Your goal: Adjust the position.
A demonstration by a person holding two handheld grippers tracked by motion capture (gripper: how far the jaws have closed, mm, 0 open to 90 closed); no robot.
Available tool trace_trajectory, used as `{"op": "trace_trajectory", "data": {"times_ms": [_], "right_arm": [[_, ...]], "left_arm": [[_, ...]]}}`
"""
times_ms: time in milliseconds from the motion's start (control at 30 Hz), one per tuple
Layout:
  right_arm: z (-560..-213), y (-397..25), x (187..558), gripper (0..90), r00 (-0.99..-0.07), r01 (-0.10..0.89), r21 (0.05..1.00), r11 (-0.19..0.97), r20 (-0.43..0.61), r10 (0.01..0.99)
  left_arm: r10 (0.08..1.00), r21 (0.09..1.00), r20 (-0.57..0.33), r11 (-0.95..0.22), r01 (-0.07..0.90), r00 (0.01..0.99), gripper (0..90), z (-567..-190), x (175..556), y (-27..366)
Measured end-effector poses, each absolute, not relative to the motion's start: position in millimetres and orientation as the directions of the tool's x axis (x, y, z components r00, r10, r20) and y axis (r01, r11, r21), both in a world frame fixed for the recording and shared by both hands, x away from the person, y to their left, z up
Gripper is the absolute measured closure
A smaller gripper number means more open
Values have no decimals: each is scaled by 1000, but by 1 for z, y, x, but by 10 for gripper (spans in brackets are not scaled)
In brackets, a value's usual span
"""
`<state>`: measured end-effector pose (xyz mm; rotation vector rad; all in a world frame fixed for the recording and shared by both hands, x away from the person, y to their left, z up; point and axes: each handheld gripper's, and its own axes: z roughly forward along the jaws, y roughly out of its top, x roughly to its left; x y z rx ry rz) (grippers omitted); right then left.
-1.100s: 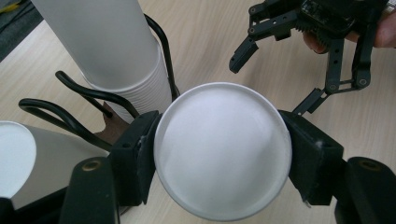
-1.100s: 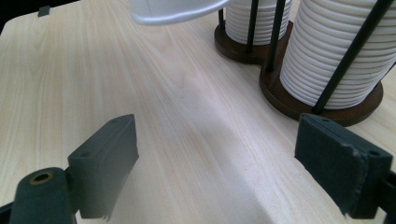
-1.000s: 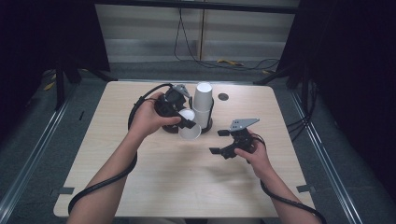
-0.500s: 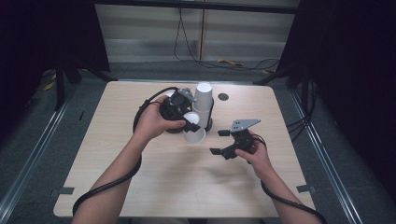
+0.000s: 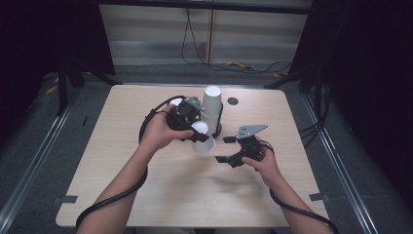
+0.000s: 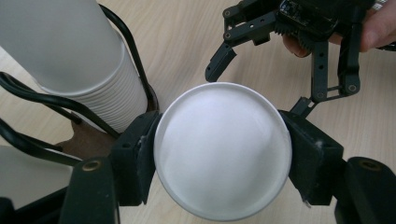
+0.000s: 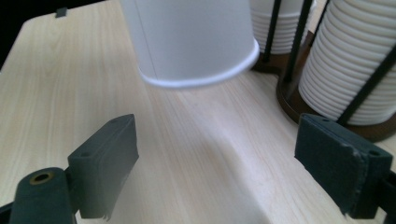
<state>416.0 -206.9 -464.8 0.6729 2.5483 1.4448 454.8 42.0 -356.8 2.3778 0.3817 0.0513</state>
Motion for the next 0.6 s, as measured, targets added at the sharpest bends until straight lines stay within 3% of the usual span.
{"op": "trace_trajectory", "data": {"times_ms": [600], "right_arm": [[-463, -210, 413, 128, -887, 305, 856, 418, 95, 452]], "left_arm": [[277, 658, -101, -702, 273, 956, 333, -368, 461, 25]]}}
